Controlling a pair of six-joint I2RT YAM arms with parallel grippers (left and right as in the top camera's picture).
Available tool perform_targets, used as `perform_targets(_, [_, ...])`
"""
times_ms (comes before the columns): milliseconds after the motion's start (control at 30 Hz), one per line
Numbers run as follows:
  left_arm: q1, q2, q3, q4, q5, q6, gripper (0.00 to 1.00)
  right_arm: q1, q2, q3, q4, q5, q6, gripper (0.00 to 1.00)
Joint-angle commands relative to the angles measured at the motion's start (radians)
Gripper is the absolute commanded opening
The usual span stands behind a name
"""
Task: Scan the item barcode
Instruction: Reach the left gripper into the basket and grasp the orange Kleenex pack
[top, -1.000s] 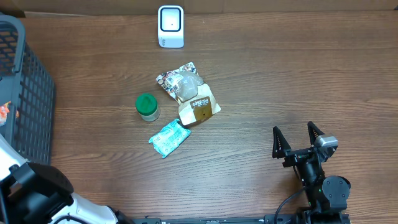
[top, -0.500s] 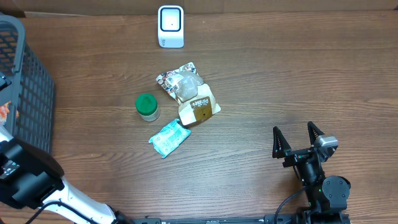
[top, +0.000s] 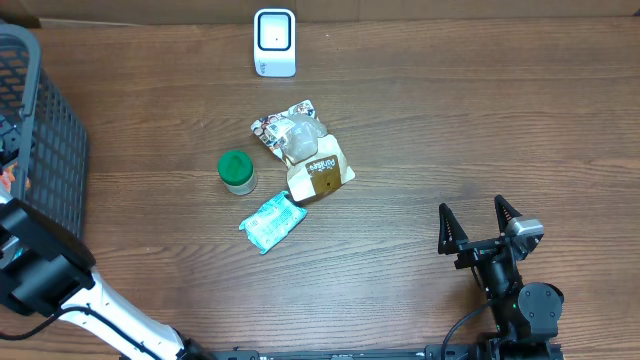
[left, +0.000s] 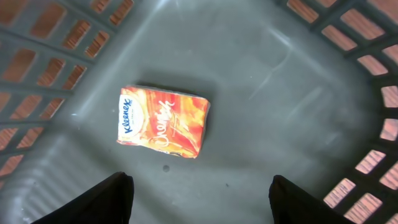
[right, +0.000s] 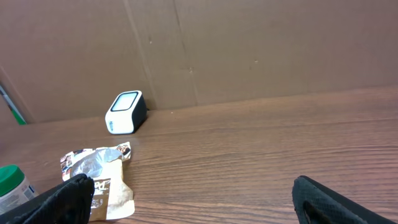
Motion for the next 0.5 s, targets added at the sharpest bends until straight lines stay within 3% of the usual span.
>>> perform_targets(0, [0.006, 0.034, 0.006, 0.013, 0.012, 0.049, 0.72, -0.002, -0.011, -0.011, 0.003, 0.001, -0.001, 1.00])
perform_targets(467, [0.005, 0.153, 0.005, 0.043, -0.029, 0.074, 0.72, -0.002, -0.011, -0.011, 0.003, 0.001, -0.001, 1.00])
